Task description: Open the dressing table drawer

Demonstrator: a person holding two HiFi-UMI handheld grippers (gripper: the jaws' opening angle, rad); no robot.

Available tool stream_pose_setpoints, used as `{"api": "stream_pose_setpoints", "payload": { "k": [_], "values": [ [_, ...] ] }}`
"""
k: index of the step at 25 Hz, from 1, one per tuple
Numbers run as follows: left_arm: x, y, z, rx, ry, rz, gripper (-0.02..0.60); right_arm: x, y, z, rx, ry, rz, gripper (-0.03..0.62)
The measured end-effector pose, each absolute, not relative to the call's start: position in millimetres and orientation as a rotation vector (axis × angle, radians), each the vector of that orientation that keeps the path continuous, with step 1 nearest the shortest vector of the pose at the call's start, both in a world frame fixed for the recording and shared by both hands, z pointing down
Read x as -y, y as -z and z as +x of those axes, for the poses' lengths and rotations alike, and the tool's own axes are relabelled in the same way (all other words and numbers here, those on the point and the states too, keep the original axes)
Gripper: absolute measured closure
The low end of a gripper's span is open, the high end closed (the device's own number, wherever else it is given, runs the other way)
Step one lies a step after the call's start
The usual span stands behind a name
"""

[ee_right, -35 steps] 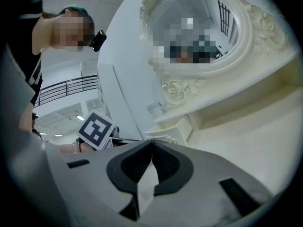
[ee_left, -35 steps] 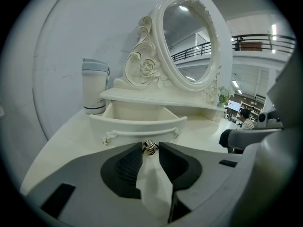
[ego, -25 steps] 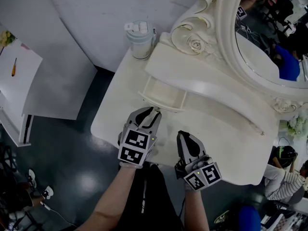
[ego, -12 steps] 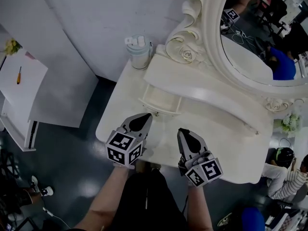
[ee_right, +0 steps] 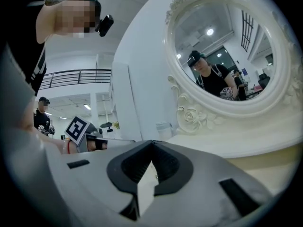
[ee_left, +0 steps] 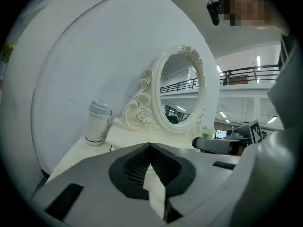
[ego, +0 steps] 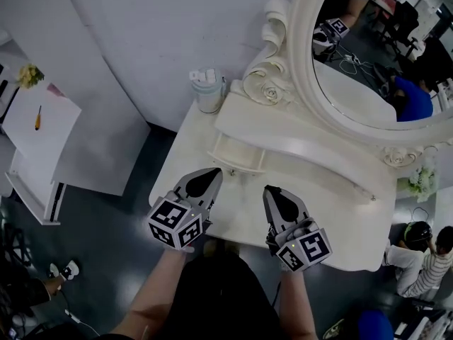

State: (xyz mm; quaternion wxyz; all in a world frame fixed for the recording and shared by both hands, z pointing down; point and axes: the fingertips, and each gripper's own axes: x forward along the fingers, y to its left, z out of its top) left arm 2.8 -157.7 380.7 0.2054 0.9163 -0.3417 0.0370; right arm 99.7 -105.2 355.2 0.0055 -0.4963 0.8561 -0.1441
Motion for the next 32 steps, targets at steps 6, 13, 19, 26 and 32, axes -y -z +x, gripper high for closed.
{"api": "stream_pose_setpoints", "payload": {
  "k": [6,13,19,26,32],
  "values": [
    [155,-349,4,0.946,-0.038,2.583,0.581,106,-334,101,-2.685,0.408,-1.540,0.589],
    [153,-315,5,0.935,0.016,2.618,0.581,105,-309,100,-2.680,0.374,-1.516,0.589],
    [153,-290,4,0.919,0.060,2.654,0.581,106,-288,97,-2.682,0.321,-1.490,0.589],
    [154,-275,-1,0.911,0.083,2.670,0.581,103,-275,100,-2.687,0.283,-1.486,0.589],
    [153,-260,-3,0.908,0.122,2.680,0.581,102,-265,101,-2.684,0.257,-1.485,0.590]
  ]
}}
